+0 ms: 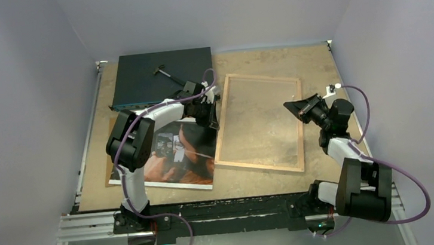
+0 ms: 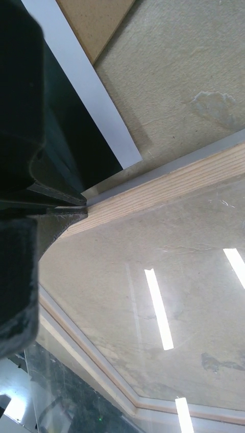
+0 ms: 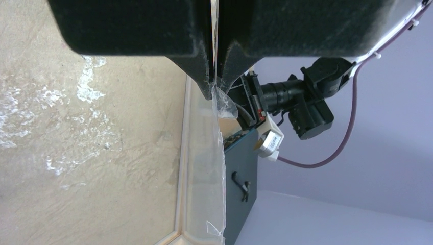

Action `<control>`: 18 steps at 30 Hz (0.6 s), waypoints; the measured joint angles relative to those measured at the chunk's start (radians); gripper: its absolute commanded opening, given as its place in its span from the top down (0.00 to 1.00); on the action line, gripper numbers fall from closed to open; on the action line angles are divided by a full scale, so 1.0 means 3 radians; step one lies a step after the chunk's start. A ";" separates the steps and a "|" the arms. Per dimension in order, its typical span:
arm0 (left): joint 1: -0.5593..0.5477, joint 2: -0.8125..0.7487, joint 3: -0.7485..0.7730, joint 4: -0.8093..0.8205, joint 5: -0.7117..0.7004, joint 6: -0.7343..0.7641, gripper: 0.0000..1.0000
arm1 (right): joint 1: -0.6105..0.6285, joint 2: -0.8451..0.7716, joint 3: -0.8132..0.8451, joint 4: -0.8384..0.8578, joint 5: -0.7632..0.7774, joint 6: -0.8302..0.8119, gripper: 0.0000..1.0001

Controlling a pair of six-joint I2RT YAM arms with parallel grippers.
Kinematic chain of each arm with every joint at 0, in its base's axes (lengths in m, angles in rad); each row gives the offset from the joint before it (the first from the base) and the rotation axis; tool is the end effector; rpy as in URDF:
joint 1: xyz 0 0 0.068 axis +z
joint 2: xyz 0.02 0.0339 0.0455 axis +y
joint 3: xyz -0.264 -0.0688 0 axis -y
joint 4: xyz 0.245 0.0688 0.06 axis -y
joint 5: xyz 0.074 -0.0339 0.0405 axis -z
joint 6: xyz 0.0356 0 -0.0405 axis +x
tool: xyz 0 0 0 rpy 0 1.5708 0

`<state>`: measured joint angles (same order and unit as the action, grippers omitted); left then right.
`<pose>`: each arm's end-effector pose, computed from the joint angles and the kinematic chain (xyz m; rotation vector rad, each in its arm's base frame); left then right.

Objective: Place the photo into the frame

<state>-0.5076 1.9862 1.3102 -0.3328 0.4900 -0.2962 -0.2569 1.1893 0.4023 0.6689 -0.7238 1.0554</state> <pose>0.3514 -0.2146 0.1594 0.4730 2.6331 -0.9152 0.2353 -0.0375 0.2155 0.5889 1.7096 1.1896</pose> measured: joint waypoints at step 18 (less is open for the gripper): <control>-0.0018 -0.0008 -0.0033 0.0056 -0.0009 -0.0025 1.00 | -0.0003 0.0037 0.0025 -0.0001 -0.0072 -0.0029 1.00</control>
<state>-0.5129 1.9839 1.3003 -0.3161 0.4873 -0.3038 -0.2577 1.2003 0.4099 0.6685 -0.7456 1.0466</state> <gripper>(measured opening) 0.011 0.005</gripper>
